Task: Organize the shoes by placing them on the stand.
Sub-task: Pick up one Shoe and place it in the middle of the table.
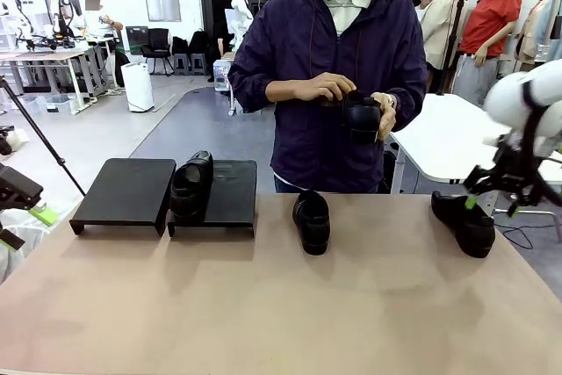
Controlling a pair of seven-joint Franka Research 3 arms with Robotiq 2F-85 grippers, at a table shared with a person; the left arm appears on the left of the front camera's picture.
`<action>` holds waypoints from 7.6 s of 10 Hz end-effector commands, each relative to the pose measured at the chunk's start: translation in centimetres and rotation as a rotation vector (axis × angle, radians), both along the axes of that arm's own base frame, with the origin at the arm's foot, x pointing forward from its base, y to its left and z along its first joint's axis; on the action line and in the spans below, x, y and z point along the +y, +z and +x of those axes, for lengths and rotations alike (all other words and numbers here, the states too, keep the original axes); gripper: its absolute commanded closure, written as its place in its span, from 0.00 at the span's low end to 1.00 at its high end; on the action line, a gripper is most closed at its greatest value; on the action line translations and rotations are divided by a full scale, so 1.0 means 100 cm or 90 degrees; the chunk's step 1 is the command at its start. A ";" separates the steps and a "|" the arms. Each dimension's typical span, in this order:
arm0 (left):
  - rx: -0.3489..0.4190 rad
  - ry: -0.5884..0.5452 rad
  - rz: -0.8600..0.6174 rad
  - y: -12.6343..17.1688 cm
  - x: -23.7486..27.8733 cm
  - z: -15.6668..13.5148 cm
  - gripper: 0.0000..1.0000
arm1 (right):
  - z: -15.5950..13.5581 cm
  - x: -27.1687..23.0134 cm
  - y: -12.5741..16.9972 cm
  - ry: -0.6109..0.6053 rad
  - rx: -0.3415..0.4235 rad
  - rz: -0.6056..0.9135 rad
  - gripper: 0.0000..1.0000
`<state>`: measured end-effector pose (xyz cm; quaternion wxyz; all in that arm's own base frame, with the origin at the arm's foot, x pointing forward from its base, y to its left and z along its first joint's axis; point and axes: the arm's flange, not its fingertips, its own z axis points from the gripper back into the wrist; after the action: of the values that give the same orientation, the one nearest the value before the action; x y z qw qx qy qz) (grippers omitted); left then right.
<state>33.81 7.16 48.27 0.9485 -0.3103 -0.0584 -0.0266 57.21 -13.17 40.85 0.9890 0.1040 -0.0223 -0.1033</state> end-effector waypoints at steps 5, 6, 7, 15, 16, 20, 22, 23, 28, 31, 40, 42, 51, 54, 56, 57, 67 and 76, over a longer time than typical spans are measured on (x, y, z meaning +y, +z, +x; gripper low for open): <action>-0.004 -0.005 -0.011 0.002 0.000 0.000 0.00 | -0.001 -0.003 -0.004 0.061 -0.057 0.115 0.00; -0.004 -0.005 -0.011 0.002 0.000 0.000 0.00 | 0.009 0.009 -0.006 0.093 -0.060 0.109 0.00; -0.004 -0.005 -0.011 0.002 0.000 0.000 0.00 | 0.019 0.024 -0.010 0.123 -0.057 0.094 0.00; -0.004 -0.005 -0.011 0.002 0.000 0.000 0.00 | 0.039 0.064 -0.039 0.172 -0.001 -0.033 0.00; -0.004 -0.005 -0.011 0.002 0.000 0.000 0.00 | 0.040 0.065 -0.040 0.170 -0.003 -0.035 0.00; -0.004 -0.005 -0.011 0.002 0.000 0.000 0.00 | 0.045 0.067 -0.049 0.169 -0.008 -0.066 0.00; -0.004 -0.005 -0.011 0.002 0.000 0.000 0.00 | 0.047 0.068 -0.049 0.178 -0.001 -0.068 1.00; -0.004 -0.005 -0.011 0.002 0.000 0.000 0.00 | 0.047 0.068 -0.050 0.181 0.000 -0.064 1.00; -0.004 -0.005 -0.011 0.002 0.000 0.000 0.00 | 0.047 0.069 -0.050 0.190 0.010 -0.071 1.00; -0.004 -0.005 -0.011 0.002 0.000 0.000 0.00 | 0.045 0.067 -0.050 0.185 0.013 -0.069 1.00; -0.004 -0.005 -0.011 0.002 0.000 0.000 0.00 | -0.145 0.060 0.124 0.050 0.048 -0.085 1.00; -0.004 -0.005 -0.011 0.002 0.000 0.000 0.00 | -0.197 0.064 0.128 0.075 0.050 -0.069 1.00; -0.004 -0.005 -0.011 0.002 0.000 0.000 0.00 | -0.258 0.111 0.145 0.013 0.078 -0.063 1.00; -0.004 -0.005 -0.011 0.002 0.000 0.000 0.00 | -0.329 0.185 0.148 -0.028 0.049 -0.056 1.00; -0.004 -0.005 -0.011 0.002 0.000 0.000 0.00 | -0.350 0.247 0.140 0.050 0.062 -0.023 1.00; -0.004 -0.005 -0.011 0.002 0.000 0.000 0.00 | -0.356 0.278 0.134 0.085 0.076 -0.018 1.00; -0.004 -0.005 -0.011 0.002 0.000 0.000 0.00 | -0.299 0.485 0.023 0.176 0.034 -0.047 1.00; -0.004 -0.005 -0.011 0.002 0.000 0.000 0.00 | -0.269 0.509 -0.049 0.174 -0.043 -0.102 1.00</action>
<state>33.83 7.12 48.32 0.9486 -0.3100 -0.0583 -0.0271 30.22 36.81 36.10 0.9972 0.0395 -0.0322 0.0544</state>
